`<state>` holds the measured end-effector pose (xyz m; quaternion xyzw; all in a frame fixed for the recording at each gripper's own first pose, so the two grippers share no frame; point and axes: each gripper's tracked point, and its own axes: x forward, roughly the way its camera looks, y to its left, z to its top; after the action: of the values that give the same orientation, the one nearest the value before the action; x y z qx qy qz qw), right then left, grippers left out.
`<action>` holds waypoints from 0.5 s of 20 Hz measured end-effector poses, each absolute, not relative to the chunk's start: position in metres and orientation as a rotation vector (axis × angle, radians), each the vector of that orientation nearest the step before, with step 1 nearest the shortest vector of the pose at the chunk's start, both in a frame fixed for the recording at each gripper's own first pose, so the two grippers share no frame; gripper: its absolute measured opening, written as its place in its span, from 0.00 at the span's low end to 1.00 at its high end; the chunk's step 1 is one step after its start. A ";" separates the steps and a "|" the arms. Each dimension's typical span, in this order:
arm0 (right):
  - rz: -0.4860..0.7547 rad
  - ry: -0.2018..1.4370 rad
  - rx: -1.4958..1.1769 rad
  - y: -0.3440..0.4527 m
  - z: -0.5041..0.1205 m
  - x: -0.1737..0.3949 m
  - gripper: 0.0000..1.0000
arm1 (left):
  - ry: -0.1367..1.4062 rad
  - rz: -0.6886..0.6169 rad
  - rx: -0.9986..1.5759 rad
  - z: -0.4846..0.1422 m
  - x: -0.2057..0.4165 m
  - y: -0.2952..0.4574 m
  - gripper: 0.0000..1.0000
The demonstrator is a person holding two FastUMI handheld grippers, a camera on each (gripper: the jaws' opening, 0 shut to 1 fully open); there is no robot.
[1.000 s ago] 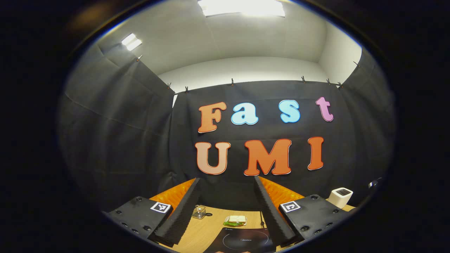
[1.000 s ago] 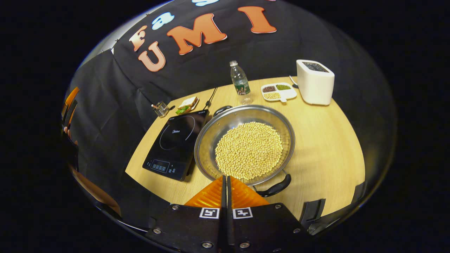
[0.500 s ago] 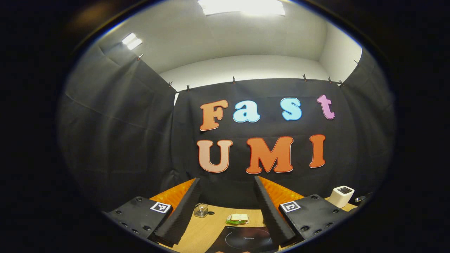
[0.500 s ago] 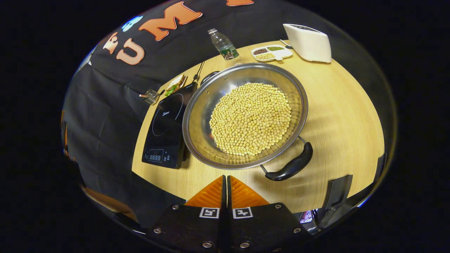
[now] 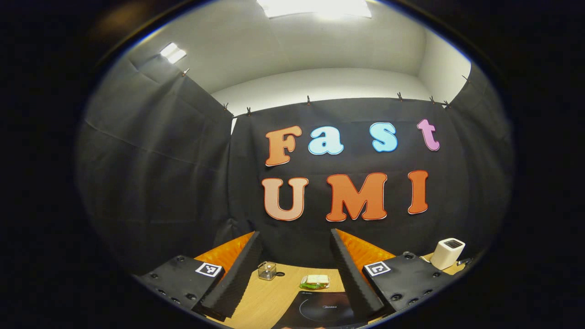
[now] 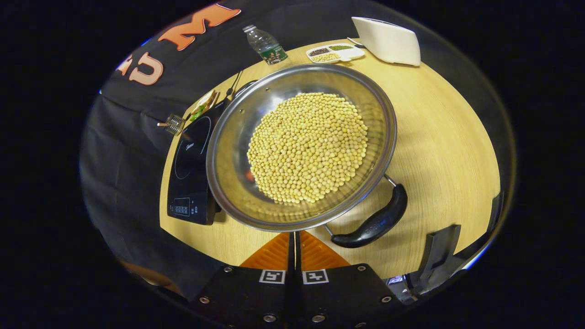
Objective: First push the handle of the pot to place it horizontally, then grasp the pot with both hands and set it on the induction cooktop.
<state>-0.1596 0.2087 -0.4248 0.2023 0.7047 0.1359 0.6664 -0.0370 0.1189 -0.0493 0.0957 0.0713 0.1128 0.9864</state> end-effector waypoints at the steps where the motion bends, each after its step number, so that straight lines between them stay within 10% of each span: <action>1: 0.307 1.601 0.482 0.211 -0.427 -0.158 0.00 | 0.144 0.229 0.194 -0.049 -0.037 0.120 0.97; 10: 0.300 1.616 0.484 0.196 -0.429 -0.152 0.00 | 0.176 0.224 0.178 -0.065 -0.034 0.121 0.96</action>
<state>-0.1515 0.1965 -0.4285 0.2133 0.7129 0.1325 0.6548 -0.0336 0.1215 -0.0654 0.0888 0.0878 0.1116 0.9859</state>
